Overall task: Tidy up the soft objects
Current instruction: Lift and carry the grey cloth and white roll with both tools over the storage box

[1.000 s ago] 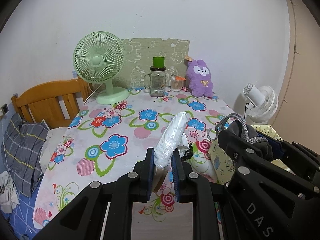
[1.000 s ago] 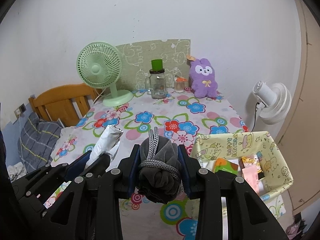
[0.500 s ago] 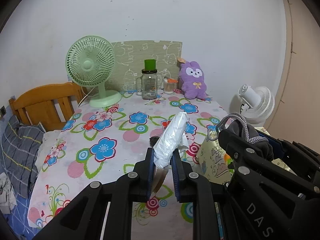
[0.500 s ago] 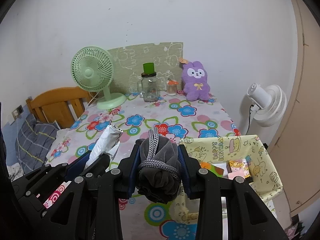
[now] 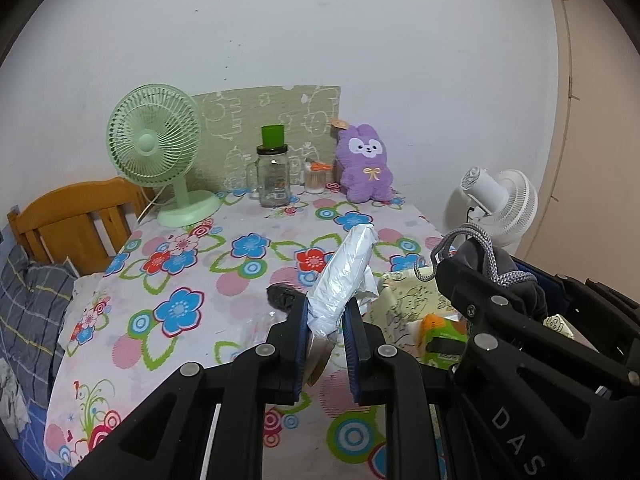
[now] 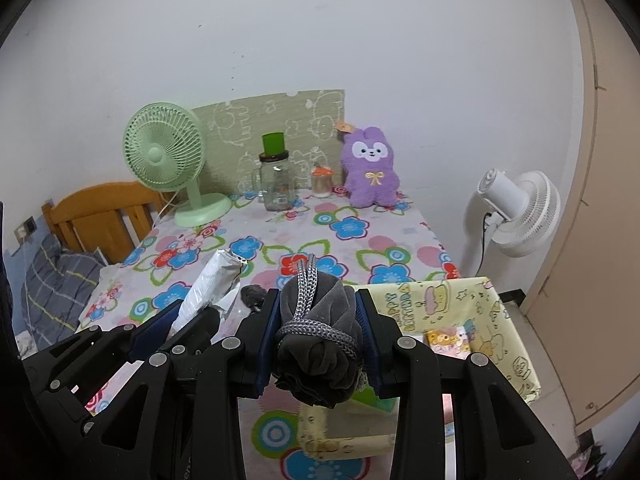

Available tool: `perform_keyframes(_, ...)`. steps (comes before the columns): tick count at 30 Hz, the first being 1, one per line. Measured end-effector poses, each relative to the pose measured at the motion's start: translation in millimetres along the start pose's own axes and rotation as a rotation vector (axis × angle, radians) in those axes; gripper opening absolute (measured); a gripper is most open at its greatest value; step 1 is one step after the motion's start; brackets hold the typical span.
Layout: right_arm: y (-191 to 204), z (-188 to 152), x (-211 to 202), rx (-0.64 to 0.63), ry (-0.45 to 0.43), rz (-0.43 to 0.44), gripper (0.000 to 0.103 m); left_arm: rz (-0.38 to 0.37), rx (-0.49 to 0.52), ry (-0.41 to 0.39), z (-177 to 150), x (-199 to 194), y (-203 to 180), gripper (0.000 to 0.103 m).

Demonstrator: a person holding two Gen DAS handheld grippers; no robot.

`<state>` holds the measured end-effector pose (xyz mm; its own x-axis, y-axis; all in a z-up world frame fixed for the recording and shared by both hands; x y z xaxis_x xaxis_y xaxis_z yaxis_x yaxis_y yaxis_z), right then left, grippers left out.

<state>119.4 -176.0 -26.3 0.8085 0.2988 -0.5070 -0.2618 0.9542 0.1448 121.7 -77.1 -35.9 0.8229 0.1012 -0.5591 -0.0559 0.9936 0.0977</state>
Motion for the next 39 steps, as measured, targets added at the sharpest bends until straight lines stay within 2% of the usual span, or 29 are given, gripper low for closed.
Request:
perform_keyframes(25,-62,-3,-8,0.054,0.000,-0.072,0.040,-0.100,0.062,0.012,5,7,-66,0.015)
perform_keyframes(39,-104,-14,-7,0.109,0.022,-0.121,0.040,-0.177,0.103,0.058,-1,18,-108,0.015)
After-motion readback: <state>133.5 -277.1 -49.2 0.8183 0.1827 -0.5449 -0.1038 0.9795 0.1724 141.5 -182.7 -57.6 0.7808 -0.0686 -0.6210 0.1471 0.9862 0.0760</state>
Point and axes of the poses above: each gripper's, at about its wrist camera, not at the fingertips, and x roughly the way its jaws point, y to its left, z to its top, the point moved 5 cm from there along x, roughly the way its jaws point, and after that the axes turned 13 degrees about z, right-handed, at the moved point
